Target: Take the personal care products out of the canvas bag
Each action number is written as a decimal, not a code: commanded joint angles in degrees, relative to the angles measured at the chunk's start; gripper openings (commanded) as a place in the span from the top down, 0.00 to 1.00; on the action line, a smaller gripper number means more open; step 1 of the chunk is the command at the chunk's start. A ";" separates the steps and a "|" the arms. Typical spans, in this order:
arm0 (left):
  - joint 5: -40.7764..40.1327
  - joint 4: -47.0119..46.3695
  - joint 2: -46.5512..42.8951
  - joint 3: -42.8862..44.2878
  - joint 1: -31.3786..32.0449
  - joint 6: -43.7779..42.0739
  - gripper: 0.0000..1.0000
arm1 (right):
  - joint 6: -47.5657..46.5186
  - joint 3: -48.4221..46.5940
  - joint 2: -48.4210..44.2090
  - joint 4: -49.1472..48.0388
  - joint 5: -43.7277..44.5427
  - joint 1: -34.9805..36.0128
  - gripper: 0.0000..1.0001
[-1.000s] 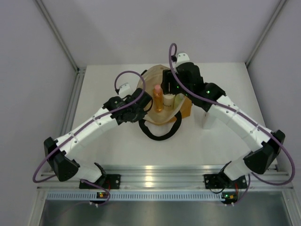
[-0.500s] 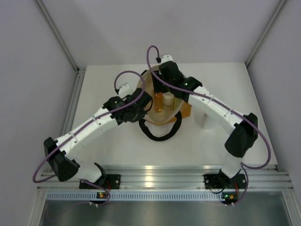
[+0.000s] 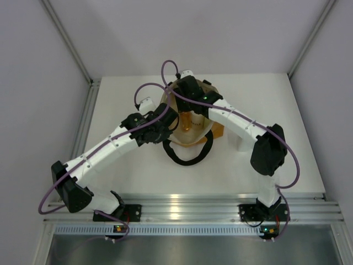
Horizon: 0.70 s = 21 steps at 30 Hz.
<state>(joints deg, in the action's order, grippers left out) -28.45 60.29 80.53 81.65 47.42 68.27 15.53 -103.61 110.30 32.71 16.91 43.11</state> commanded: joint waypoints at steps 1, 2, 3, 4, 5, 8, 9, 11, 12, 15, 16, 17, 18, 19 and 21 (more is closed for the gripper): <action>-1.00 -1.32 -0.73 1.50 -0.05 -0.77 1.00 | 0.47 -2.56 0.61 -0.19 0.94 0.57 0.58; -1.00 -1.23 -0.81 1.50 -0.05 -0.94 1.00 | 0.47 -2.39 0.70 -0.19 0.94 0.48 0.58; -1.08 -1.23 -0.73 1.50 -0.05 -1.03 1.00 | 0.47 -2.12 0.79 -0.10 0.94 0.48 0.61; -1.08 -1.23 -0.81 1.50 -0.05 -1.12 1.00 | 0.47 -2.03 0.88 -0.19 0.85 0.48 0.62; -1.17 -1.32 -0.82 1.58 -0.05 -1.21 1.00 | 0.47 -1.86 0.97 -0.19 0.93 0.48 0.65; -1.26 -1.58 -0.90 1.59 -0.05 -1.65 1.00 | 0.29 -1.86 1.23 -0.19 0.94 0.48 0.77; -1.26 -1.49 -0.82 1.67 -0.05 -1.65 1.00 | 0.38 -1.94 1.06 -0.19 0.94 0.48 0.83; -1.35 -1.49 -0.73 1.67 -0.05 -1.82 1.00 | 0.29 -2.20 0.79 -0.28 0.76 0.48 0.92; -1.35 -1.49 -0.73 1.67 -0.05 -1.91 1.00 | 0.29 -2.29 0.62 -0.28 0.67 0.57 1.00; -1.35 -1.49 -0.64 1.76 -0.05 -2.09 1.00 | 0.03 -2.91 -1.31 -0.28 0.85 0.92 1.00; -1.44 -1.58 -0.73 1.85 -0.05 -2.09 1.00 | -0.32 -3.08 -1.84 -0.36 1.28 1.01 1.00; -1.52 -1.49 -0.64 1.85 -0.05 -2.09 1.00 | -0.59 -3.26 -2.28 -0.37 1.64 1.10 1.00; -1.44 -1.58 -0.73 1.85 -0.05 -2.09 1.00 | -0.76 -3.61 -2.81 -0.28 1.81 1.44 1.00; -1.61 -1.58 -0.73 1.85 -0.05 -2.09 1.00 | -0.94 -3.79 -3.85 -0.28 1.99 1.62 1.00; -1.61 -1.58 -0.55 1.85 -0.05 -2.09 1.00 | -1.38 -4.23 -5.35 -0.19 2.43 1.97 1.00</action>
<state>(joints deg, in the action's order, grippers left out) -28.58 59.99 80.53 81.65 47.42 66.72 14.96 -103.94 110.61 33.39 18.06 43.22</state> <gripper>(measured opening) 0.027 0.342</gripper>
